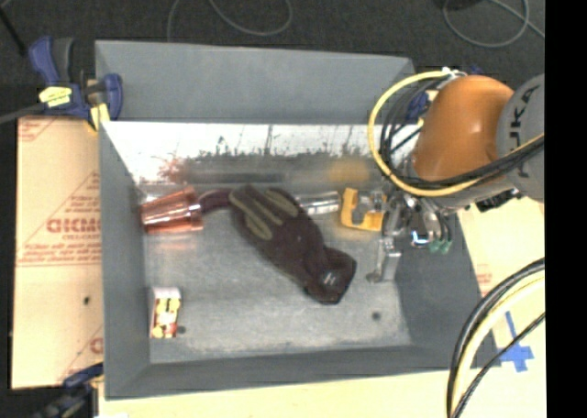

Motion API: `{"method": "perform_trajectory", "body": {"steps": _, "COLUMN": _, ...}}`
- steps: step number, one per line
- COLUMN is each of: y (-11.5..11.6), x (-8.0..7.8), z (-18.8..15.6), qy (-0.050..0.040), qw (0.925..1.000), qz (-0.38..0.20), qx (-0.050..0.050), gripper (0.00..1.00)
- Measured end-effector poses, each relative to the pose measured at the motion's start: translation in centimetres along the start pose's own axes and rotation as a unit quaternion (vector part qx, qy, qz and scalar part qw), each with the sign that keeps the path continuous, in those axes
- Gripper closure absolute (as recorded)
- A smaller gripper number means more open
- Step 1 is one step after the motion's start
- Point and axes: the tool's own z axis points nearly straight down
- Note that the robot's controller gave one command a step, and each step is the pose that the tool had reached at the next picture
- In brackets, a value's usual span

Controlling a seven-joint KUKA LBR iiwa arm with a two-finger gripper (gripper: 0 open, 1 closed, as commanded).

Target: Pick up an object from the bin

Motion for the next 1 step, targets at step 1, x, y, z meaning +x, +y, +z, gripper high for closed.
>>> {"method": "perform_trajectory", "body": {"steps": 1, "y": 1.75, "x": 0.79, "z": 3.86, "qy": -0.0037, "qw": 1.0, "qz": -0.007, "qx": 0.001, "gripper": 0.0}}
